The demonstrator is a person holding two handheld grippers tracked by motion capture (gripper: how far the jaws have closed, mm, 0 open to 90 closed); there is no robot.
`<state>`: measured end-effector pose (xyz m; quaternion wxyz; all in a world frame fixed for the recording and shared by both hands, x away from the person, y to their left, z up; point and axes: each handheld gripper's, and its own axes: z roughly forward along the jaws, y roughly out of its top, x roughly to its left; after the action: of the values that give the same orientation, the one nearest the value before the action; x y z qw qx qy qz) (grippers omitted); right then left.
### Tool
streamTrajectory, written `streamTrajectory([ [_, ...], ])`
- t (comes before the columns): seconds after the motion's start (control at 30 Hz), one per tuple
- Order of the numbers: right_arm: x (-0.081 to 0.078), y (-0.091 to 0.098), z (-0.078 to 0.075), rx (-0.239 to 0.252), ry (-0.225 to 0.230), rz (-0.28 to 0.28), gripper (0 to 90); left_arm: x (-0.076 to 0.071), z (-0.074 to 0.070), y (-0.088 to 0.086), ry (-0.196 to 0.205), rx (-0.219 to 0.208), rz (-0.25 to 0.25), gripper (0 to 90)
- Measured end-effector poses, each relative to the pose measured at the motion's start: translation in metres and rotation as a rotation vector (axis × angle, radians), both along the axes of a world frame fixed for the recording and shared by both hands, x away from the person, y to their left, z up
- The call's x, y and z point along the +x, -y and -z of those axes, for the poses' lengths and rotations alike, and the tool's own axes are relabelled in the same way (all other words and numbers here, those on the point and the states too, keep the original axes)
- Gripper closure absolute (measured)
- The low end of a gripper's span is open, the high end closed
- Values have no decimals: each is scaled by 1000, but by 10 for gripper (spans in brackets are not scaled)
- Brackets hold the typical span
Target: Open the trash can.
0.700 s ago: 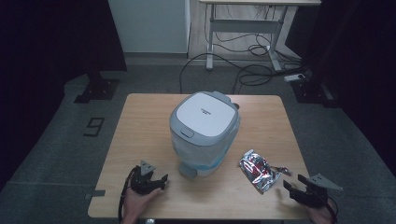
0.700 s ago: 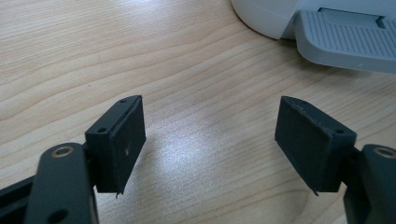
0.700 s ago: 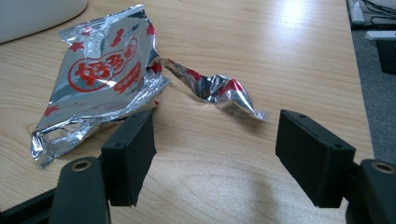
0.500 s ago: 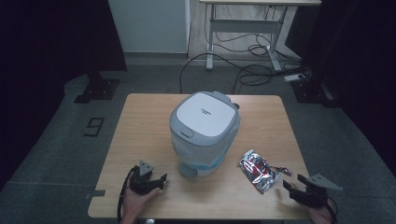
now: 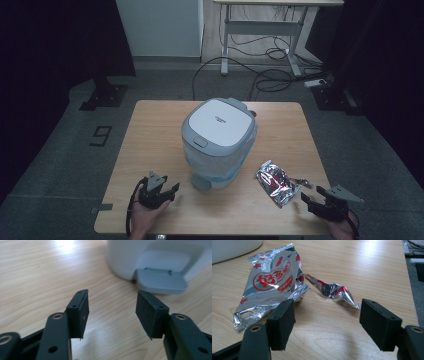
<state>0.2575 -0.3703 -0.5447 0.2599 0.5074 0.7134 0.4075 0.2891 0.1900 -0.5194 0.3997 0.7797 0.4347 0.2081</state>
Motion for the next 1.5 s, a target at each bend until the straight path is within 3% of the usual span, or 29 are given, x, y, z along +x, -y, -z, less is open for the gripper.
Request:
streamTrajectory([
  [0.13, 1, -1, -1, 2, 2, 0, 283, 3, -2, 12, 1, 10, 45, 478],
  [0.3, 1, -2, -1, 2, 2, -2, 283, 5, -7, 21, 12, 26, 60, 502],
  [0.6, 1, -1, -2, 6, 3, 1, 284, 10, -13, 27, 19, -4, 73, 565],
  [0.73, 1, -2, -2, 5, 2, 2, 284, 11, -14, 31, 20, 0, 89, 641],
  [0.87, 1, -3, -2, 4, 3, 2, 285, 15, -17, 35, 14, -23, 115, 739],
  [1.2, 1, -3, -2, 2, 4, 2, 285, 28, -9, 53, -45, -52, 174, 886],
  [1.5, 1, -3, -2, -5, 3, -3, 285, 38, 7, 60, -91, -65, 184, 900],
])
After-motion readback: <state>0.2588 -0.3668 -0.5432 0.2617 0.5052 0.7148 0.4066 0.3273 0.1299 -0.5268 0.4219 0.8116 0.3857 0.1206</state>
